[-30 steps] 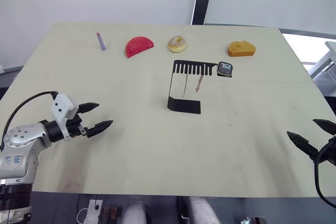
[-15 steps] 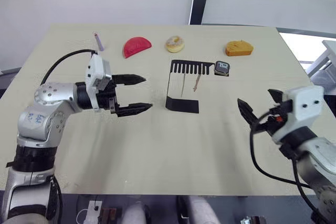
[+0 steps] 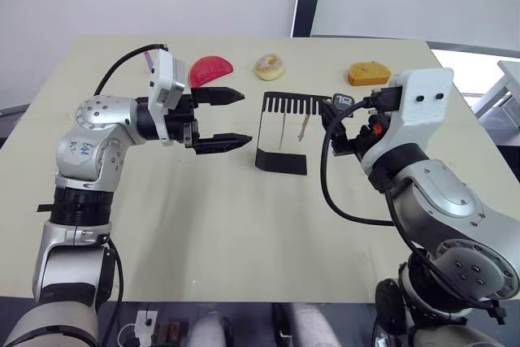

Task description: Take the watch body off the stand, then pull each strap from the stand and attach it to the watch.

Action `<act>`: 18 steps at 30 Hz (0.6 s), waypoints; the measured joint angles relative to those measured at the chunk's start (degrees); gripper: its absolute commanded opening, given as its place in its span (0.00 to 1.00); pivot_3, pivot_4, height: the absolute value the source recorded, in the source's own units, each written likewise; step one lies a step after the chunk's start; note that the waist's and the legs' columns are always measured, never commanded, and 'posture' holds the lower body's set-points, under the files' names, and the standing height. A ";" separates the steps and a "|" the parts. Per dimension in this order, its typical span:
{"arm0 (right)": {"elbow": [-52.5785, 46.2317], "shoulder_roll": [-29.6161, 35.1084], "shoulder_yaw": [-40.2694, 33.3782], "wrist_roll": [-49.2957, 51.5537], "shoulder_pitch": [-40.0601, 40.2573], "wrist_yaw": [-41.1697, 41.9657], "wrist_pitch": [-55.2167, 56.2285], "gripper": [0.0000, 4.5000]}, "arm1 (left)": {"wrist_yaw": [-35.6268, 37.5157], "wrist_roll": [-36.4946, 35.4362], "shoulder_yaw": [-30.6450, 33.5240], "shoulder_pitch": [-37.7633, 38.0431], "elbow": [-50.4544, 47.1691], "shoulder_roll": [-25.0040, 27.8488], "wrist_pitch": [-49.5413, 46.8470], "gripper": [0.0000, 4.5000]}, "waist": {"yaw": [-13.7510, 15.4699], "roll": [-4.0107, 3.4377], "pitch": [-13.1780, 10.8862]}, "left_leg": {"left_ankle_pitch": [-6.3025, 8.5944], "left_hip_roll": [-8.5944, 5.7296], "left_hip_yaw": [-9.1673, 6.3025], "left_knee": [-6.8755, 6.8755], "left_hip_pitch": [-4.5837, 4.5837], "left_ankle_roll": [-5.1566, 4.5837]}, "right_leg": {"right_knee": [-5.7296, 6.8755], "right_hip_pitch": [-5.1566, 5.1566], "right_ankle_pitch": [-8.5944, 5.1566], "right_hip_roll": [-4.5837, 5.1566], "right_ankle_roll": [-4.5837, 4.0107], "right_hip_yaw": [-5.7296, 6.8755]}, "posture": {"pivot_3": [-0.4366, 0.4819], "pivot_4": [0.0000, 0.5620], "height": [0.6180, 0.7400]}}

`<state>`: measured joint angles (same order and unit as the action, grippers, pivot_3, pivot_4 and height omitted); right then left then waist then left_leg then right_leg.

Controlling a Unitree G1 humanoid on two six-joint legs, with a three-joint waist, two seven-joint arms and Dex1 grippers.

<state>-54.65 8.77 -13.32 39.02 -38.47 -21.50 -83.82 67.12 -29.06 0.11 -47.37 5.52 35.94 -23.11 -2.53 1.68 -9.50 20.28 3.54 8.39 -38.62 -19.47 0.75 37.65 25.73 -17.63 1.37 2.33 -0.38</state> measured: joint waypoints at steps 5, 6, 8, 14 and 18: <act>1.91 -0.80 0.75 -5.18 -2.07 -0.08 -1.36 1.00 | -0.07 0.05 -0.11 0.06 -0.43 -0.26 0.02 1.00 | -0.70 0.00 0.00 | 0.00 0.00 -0.02 0.00 -0.02 -0.01 | 0.01 0.00 0.00 0.01 0.00 0.00 | 0.48 0.27 0.98; 2.31 -1.02 0.82 -5.93 -2.42 -0.07 -1.38 1.00 | -0.15 0.05 -0.11 0.09 -0.54 -0.30 0.02 1.00 | -0.85 0.00 0.00 | 0.00 0.00 -0.01 0.00 -0.01 -0.01 | 0.02 0.01 0.00 0.01 0.00 0.00 | 0.48 0.27 0.98; 2.98 -1.70 1.14 -7.51 -2.62 0.02 -1.60 1.00 | -0.48 0.05 -0.10 0.32 -0.87 -0.44 0.03 1.00 | -0.98 -0.01 0.00 | 0.00 0.01 -0.01 0.02 0.00 0.00 | 0.04 0.02 0.00 0.00 0.00 0.00 | 0.48 0.27 0.98; 3.59 -3.56 1.78 -10.09 -2.89 1.51 -1.60 1.00 | -1.11 0.05 -0.04 1.23 -2.52 -0.50 0.05 1.00 | -0.94 -0.01 -0.01 | 0.00 0.01 -0.01 0.01 -0.02 0.00 | 0.04 0.03 0.00 0.01 0.00 0.00 | 0.48 0.27 0.98; 5.73 -4.39 2.25 -12.00 -3.55 2.50 -1.20 1.00 | -1.43 0.05 0.04 2.11 -2.96 -0.49 0.08 1.00 | -1.01 -0.01 -0.01 | 0.00 0.01 -0.01 0.02 -0.01 0.00 | 0.04 0.04 0.00 0.01 0.00 -0.01 | 0.48 0.27 0.98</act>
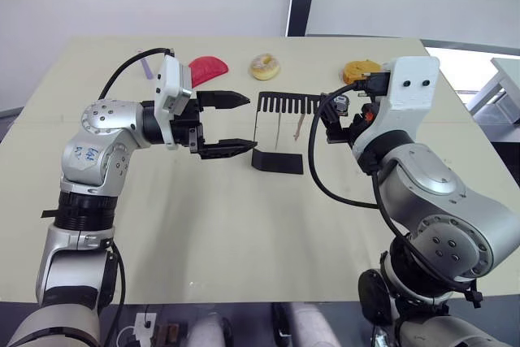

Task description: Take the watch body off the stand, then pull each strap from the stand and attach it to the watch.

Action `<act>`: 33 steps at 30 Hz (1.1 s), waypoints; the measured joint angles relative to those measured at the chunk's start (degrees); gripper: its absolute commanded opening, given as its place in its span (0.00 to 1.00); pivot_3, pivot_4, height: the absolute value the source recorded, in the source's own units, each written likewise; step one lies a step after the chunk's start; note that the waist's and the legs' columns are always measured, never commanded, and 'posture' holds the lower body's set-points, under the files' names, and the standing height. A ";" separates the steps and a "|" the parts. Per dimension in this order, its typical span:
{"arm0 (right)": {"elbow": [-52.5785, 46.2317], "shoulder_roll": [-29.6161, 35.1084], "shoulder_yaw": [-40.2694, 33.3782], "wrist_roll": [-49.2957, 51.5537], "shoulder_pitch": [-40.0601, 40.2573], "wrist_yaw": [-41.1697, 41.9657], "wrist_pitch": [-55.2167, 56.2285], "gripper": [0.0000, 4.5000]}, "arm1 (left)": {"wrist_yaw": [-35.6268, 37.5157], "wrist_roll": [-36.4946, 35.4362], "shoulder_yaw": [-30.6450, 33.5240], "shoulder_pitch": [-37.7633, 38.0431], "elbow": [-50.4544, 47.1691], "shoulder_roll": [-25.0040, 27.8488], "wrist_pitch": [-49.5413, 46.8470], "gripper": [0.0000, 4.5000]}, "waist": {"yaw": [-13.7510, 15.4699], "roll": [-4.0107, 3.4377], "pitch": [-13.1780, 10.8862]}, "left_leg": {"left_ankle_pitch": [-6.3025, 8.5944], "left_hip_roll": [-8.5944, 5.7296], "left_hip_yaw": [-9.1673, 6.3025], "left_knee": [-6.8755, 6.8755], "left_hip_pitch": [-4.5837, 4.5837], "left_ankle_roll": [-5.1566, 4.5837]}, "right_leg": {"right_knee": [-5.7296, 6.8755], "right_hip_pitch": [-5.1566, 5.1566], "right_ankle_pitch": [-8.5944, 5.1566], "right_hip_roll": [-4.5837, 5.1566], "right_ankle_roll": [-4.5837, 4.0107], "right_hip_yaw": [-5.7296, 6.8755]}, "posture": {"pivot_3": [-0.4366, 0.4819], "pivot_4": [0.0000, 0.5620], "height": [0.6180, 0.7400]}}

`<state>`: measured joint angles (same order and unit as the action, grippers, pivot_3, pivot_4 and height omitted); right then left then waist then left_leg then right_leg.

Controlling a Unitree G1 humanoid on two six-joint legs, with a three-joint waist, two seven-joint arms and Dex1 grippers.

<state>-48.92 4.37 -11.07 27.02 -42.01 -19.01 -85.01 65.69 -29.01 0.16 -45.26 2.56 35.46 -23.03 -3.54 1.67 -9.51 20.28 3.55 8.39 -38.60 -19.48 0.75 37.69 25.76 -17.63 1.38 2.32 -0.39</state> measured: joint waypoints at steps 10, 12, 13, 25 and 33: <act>4.04 -0.75 3.45 -4.30 -0.04 2.22 2.60 1.00 | -0.77 0.00 0.04 0.80 -0.39 0.03 0.00 1.00 | -0.04 0.00 0.00 | 0.00 0.00 0.00 0.02 -0.03 0.00 | -0.02 0.03 0.00 0.00 0.00 0.00 | 0.48 0.27 0.98; 4.10 -0.75 3.86 -4.85 -0.04 2.66 2.85 1.00 | -0.92 0.00 0.04 0.87 -0.69 0.03 0.00 1.00 | -0.05 -0.01 0.00 | 0.00 0.00 0.00 0.02 -0.03 0.00 | -0.02 0.03 0.00 0.00 0.00 0.00 | 0.48 0.27 0.98; 4.10 -0.75 3.92 -5.09 -0.04 2.81 2.95 1.00 | -1.02 0.00 0.04 0.90 -0.94 0.03 0.00 1.00 | -0.04 0.00 0.00 | 0.00 0.00 0.00 0.02 -0.04 0.00 | -0.02 0.03 0.00 0.00 0.00 0.00 | 0.48 0.27 0.98; 4.10 -0.89 3.96 -7.06 -0.03 4.51 3.60 1.00 | -1.33 0.00 0.03 0.94 -1.68 0.05 0.00 1.00 | -0.04 -0.01 -0.01 | 0.00 0.00 0.00 0.04 -0.07 0.00 | -0.04 0.05 0.00 0.01 0.00 0.00 | 0.48 0.27 0.98; 4.11 -1.43 3.96 -8.16 0.13 5.55 3.69 1.00 | -1.81 0.00 0.04 0.96 -1.75 0.05 0.00 1.00 | -0.05 -0.01 -0.01 | 0.00 0.00 0.00 0.07 -0.08 0.00 | -0.06 0.08 0.00 0.01 0.00 0.00 | 0.48 0.27 0.98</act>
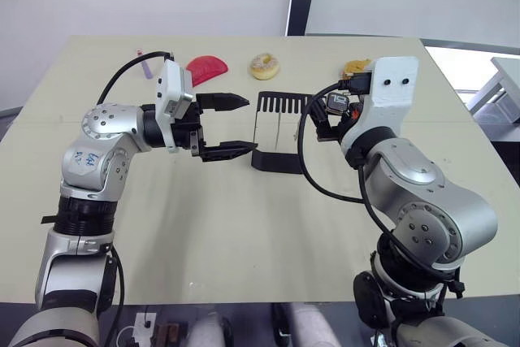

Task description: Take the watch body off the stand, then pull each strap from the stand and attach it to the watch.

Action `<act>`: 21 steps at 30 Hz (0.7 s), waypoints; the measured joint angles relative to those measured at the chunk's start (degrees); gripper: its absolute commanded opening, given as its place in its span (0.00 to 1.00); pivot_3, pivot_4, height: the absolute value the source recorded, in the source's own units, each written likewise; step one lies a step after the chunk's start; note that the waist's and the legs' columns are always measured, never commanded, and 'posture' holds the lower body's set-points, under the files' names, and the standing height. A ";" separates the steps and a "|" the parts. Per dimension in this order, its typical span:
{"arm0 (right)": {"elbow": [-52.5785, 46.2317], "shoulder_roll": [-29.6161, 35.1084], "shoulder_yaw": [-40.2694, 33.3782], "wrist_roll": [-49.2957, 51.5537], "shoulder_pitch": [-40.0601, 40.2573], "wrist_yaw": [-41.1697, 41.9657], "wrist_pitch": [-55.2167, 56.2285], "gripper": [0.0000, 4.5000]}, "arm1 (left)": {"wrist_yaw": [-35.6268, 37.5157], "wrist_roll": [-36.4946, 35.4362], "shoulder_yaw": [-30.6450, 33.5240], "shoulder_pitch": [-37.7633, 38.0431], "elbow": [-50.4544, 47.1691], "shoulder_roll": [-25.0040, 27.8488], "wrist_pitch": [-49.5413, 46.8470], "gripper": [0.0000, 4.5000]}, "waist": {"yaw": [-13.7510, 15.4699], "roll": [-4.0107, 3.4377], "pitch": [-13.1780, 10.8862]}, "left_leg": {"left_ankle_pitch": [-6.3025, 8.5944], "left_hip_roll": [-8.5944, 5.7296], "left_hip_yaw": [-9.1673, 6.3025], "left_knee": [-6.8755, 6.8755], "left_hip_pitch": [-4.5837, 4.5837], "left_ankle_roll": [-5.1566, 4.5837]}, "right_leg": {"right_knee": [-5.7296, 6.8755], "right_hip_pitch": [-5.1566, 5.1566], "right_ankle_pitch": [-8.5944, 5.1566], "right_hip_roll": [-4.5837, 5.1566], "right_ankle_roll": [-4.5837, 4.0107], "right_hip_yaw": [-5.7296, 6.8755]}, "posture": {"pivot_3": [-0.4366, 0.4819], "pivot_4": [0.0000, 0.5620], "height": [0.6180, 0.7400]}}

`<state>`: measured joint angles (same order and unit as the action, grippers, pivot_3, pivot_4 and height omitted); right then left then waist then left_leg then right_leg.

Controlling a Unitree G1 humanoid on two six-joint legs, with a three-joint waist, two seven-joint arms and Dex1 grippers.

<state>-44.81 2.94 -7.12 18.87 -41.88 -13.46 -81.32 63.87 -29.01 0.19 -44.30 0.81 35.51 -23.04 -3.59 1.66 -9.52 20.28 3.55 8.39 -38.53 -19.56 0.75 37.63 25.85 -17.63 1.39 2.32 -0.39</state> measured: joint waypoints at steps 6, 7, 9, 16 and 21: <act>0.04 -0.23 -0.04 -0.87 0.00 0.84 0.01 1.00 | -0.15 0.00 0.01 0.35 -0.12 0.00 0.00 1.00 | 0.00 0.00 0.00 | 0.00 0.00 0.00 0.02 -0.01 0.00 | -0.02 0.02 0.00 0.00 0.00 0.00 | 0.48 0.27 0.98; 0.06 -0.39 -0.05 -1.01 0.00 1.02 0.02 1.00 | -0.24 0.00 0.01 0.37 -0.17 0.00 0.00 1.00 | 0.00 0.00 0.00 | 0.00 0.00 0.00 0.03 -0.01 0.00 | -0.02 0.02 0.00 0.00 0.00 0.00 | 0.48 0.27 0.98; 0.11 -0.45 -0.05 -1.17 0.00 1.30 0.01 1.00 | -0.43 0.00 0.06 0.39 -0.28 0.00 0.00 1.00 | 0.00 0.00 0.00 | 0.00 0.00 0.00 0.05 -0.02 0.00 | -0.02 0.04 0.00 0.00 0.00 0.00 | 0.48 0.27 0.98; 0.22 -0.87 -0.08 -2.27 0.00 1.77 0.02 0.72 | -0.57 -0.01 1.05 0.78 -0.77 0.04 -0.07 1.00 | -0.02 0.00 0.00 | -0.01 -0.01 0.02 0.02 -0.29 -0.01 | 0.03 0.35 0.00 0.01 0.00 -0.02 | 0.48 0.27 0.98; 0.36 -1.10 -0.07 -2.95 0.02 2.29 0.04 0.50 | -0.62 -0.01 1.06 1.24 -0.89 0.04 -0.17 1.00 | -0.15 -0.02 -0.01 | -0.02 0.00 0.00 -0.24 -0.75 -0.02 | 0.19 0.81 0.00 0.03 0.00 0.00 | 0.48 0.27 0.98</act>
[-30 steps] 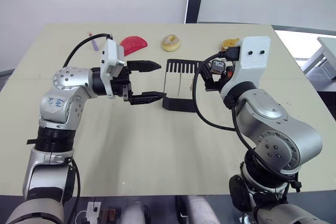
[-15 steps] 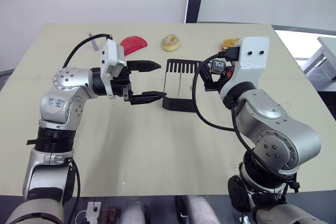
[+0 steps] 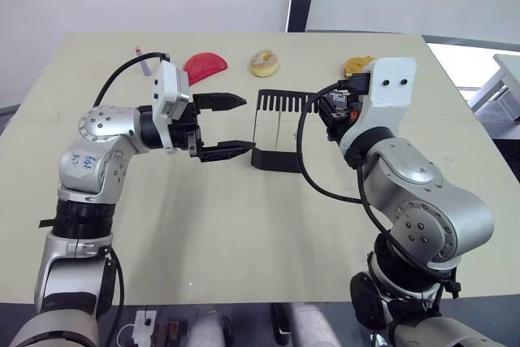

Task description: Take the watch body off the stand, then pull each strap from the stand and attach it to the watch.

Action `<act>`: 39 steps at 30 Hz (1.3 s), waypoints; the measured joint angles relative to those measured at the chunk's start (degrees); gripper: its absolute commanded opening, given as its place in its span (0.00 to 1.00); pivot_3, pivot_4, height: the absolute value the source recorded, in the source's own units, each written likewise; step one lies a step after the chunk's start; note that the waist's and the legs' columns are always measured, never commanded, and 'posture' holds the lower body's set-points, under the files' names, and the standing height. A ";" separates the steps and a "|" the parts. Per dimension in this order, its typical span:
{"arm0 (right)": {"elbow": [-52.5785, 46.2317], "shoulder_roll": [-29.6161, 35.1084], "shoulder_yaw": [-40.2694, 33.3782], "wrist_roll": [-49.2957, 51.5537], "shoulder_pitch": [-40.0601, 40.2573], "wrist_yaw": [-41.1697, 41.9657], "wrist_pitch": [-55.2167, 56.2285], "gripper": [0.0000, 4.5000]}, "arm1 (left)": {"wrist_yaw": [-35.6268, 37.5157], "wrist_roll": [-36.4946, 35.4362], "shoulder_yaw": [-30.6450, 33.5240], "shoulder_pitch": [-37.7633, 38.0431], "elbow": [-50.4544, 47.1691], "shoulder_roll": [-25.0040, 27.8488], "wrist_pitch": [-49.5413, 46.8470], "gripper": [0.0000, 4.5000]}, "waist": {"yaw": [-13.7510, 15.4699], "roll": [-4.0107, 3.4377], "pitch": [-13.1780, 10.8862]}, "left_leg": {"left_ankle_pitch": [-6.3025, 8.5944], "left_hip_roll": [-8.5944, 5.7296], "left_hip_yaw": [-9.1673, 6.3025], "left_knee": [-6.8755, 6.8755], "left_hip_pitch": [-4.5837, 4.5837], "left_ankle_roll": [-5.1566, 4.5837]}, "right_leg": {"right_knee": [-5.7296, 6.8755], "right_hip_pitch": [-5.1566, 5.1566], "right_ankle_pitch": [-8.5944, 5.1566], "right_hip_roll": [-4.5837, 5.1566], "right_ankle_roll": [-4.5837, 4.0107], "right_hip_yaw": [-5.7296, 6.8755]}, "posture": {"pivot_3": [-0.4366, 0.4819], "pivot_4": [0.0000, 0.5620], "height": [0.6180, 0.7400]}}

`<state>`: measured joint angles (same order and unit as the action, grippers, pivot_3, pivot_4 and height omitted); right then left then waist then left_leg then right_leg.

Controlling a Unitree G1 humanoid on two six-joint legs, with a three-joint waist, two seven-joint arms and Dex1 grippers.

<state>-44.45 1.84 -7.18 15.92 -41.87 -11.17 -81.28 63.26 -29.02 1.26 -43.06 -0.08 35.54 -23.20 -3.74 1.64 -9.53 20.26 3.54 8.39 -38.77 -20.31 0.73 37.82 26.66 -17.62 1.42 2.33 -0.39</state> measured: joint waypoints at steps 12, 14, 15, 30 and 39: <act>0.02 0.02 0.06 -0.28 -0.01 1.25 -0.02 0.50 | -0.55 -0.01 0.02 0.00 -0.04 0.00 0.00 1.00 | -0.89 0.00 0.00 | 0.00 0.00 -0.02 -0.08 -0.02 -0.01 | 0.02 -0.02 0.01 0.01 0.01 0.01 | 0.48 0.27 0.98; 0.02 0.07 0.06 -0.29 -0.01 1.54 -0.02 0.50 | -0.59 -0.01 0.02 0.00 -0.04 0.00 0.01 1.00 | -0.97 0.00 0.00 | 0.00 0.00 -0.02 -0.08 -0.02 -0.01 | 0.02 -0.02 0.01 0.01 0.01 0.01 | 0.48 0.27 0.98; 0.02 0.13 0.06 -0.29 -0.01 1.69 -0.02 0.50 | -0.59 -0.01 0.02 0.00 -0.04 0.00 0.01 1.00 | -1.00 0.00 0.00 | 0.00 0.00 -0.02 -0.08 -0.02 -0.01 | 0.02 -0.02 0.01 0.01 0.01 0.00 | 0.48 0.27 0.98; -0.87 4.10 -0.34 0.06 -1.59 5.47 -0.15 0.50 | -0.67 -0.01 0.02 0.00 -0.04 -0.54 0.24 1.00 | -1.06 0.00 0.00 | 0.00 0.00 -0.02 -0.09 -0.02 -0.01 | 0.03 -0.02 0.01 0.00 0.01 0.01 | 0.48 0.27 0.98; -7.45 19.75 -13.08 10.11 2.29 23.46 -3.19 0.50 | 1.68 -4.94 0.69 1.90 -5.84 2.29 -5.89 1.00 | -0.88 0.00 -0.01 | 0.03 -0.01 -0.07 -0.04 -0.03 -0.06 | -0.05 -0.06 0.02 0.00 0.04 0.03 | 0.48 0.27 0.98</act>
<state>-51.91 21.59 -20.27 26.03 -39.58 12.29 -84.46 64.93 -33.96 1.95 -41.16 -5.92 37.84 -29.09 -4.62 1.64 -9.54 20.28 3.54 8.32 -38.81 -20.34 0.68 37.78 26.60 -17.60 1.42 2.36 -0.35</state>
